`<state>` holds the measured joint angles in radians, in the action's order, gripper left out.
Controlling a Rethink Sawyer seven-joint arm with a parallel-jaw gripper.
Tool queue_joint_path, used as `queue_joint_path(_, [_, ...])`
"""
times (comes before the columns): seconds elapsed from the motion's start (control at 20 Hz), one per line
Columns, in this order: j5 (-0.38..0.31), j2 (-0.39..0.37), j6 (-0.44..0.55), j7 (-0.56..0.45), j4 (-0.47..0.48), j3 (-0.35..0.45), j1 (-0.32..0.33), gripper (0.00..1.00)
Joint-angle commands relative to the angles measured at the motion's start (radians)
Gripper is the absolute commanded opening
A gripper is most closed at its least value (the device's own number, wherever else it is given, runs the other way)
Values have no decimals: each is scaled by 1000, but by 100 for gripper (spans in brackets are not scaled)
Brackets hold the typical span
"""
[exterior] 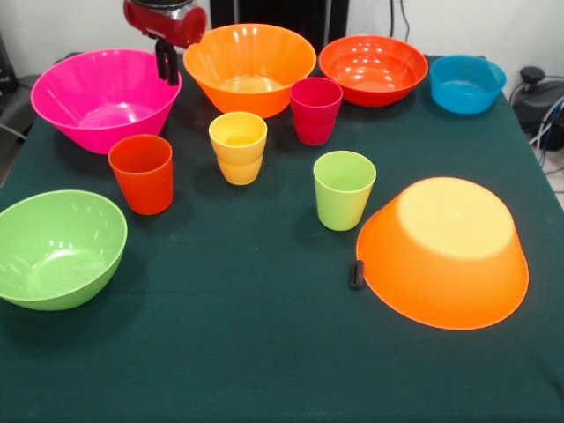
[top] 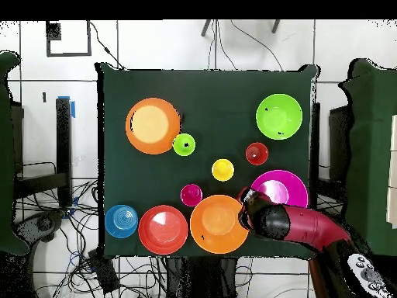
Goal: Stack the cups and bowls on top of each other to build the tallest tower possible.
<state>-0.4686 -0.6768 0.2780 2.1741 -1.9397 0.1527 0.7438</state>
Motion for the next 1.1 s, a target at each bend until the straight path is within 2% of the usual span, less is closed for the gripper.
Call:
queue_joint_path(0.05, [-80, 52, -43, -54, 67, 72, -3, 0])
queue_joint_path(1.1, [-78, 30, -17, -70, 56, 105, 23, 0])
